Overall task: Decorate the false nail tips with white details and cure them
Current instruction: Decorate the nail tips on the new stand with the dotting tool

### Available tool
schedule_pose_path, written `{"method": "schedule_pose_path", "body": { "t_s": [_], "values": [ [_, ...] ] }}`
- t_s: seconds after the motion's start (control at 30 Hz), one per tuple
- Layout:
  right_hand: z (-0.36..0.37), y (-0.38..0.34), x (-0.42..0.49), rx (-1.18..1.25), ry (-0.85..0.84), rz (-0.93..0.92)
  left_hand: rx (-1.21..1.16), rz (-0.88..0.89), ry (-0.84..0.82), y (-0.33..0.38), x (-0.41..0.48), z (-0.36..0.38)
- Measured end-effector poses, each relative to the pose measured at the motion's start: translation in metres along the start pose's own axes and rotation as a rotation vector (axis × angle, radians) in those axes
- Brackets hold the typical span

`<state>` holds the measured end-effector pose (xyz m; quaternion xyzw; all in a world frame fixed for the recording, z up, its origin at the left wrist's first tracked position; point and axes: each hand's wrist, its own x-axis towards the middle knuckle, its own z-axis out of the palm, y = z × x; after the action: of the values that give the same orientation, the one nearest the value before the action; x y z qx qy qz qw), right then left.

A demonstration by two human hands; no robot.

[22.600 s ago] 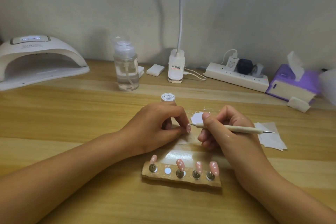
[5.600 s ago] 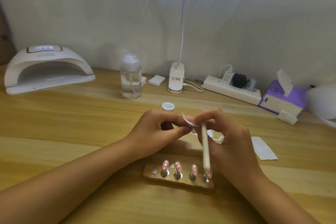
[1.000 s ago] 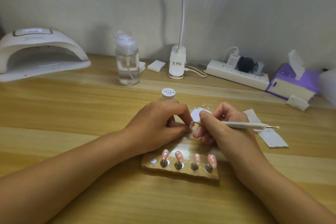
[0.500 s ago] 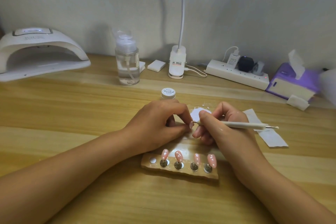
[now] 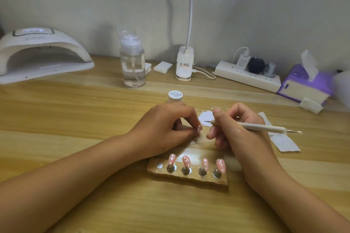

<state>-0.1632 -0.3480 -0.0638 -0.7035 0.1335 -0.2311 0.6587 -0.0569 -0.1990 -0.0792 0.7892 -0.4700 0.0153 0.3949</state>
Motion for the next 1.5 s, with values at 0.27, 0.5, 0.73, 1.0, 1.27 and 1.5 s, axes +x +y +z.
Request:
{"method": "schedule_pose_path", "body": {
  "t_s": [0.27,0.5,0.73,1.0,1.27,1.5],
  "values": [
    [-0.01,-0.001,0.004,-0.104,0.155,-0.228,-0.018,-0.015,-0.033,0.002,0.0,-0.002],
    [-0.02,0.008,0.014,-0.308,0.157,-0.047,-0.033,-0.034,-0.043,0.003,0.0,-0.003],
    [-0.021,0.013,0.017,-0.429,0.118,-0.002,-0.035,-0.041,-0.055,0.004,0.0,-0.003],
    [-0.022,0.012,0.02,-0.466,0.125,0.028,-0.04,-0.042,-0.05,0.004,0.0,-0.003],
    [-0.022,0.01,0.016,-0.392,0.187,-0.053,-0.036,-0.023,-0.042,0.003,0.0,-0.003],
    [-0.007,-0.006,0.001,-0.059,0.116,-0.074,-0.016,0.005,-0.011,0.003,0.0,-0.003]
  ]
}}
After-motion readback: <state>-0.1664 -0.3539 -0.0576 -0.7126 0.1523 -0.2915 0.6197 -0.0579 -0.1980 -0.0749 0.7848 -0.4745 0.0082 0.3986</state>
